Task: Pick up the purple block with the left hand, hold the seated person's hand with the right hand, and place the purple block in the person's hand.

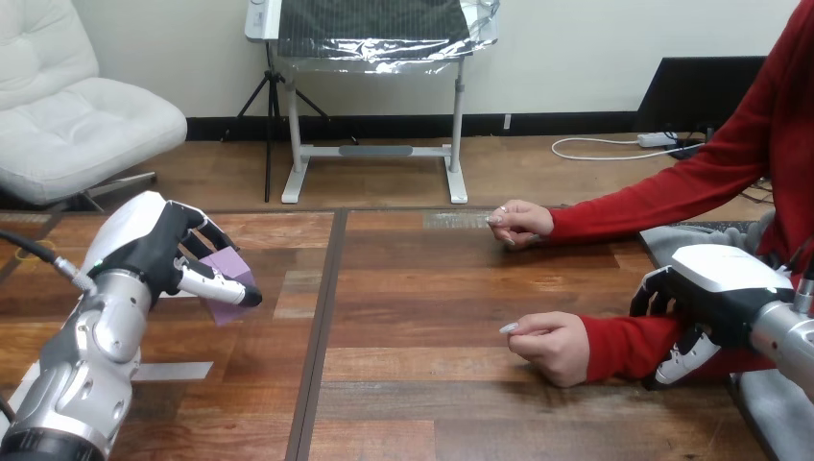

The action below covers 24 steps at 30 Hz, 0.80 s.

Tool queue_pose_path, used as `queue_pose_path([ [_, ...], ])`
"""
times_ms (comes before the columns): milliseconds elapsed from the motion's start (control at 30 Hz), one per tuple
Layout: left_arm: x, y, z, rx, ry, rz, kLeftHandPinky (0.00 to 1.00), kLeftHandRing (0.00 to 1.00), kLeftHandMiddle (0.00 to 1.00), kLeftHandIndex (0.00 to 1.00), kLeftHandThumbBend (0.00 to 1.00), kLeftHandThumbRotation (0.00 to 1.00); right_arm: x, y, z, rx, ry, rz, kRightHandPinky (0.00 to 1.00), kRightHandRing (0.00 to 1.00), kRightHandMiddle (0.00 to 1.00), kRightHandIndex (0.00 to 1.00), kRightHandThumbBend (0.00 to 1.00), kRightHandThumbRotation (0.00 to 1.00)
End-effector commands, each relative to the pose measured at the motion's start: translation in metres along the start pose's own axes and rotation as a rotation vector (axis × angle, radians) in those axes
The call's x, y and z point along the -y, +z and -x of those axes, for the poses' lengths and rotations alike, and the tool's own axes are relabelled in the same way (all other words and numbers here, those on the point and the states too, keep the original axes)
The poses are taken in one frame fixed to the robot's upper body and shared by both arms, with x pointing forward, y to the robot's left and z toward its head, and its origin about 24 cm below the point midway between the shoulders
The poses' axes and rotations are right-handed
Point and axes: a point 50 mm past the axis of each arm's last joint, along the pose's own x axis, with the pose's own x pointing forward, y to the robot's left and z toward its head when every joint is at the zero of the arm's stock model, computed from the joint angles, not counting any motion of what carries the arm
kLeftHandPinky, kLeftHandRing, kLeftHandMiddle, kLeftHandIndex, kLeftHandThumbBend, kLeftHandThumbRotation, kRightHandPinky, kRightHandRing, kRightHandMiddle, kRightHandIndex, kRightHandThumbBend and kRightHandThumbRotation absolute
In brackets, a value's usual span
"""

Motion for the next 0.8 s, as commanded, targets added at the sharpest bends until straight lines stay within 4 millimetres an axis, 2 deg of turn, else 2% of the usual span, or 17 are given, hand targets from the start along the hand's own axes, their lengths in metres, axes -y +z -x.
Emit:
queue_pose_path([
  [0, -0.0187, 0.019, 0.0003, 0.084, 0.063, 0.014, 0.37, 0.44, 0.5, 0.47, 0.7, 0.0, -0.0051, 0.015, -0.0097, 0.031, 0.043, -0.002, 0.51, 0.61, 0.66, 0.67, 0.81, 0.17],
  [467, -0.0191, 0.0167, 0.0009, 0.083, 0.064, 0.02, 0.37, 0.44, 0.49, 0.47, 0.7, 0.0, -0.0059, 0.0183, -0.0127, 0.031, 0.095, -0.032, 0.46, 0.54, 0.6, 0.6, 0.77, 0.16],
  [767, -0.02, 0.0162, 0.0011, 0.08, 0.066, 0.019, 0.37, 0.44, 0.49, 0.47, 0.7, 0.0, -0.0061, 0.0202, -0.0144, 0.026, 0.113, -0.04, 0.32, 0.4, 0.49, 0.52, 0.78, 0.15],
])
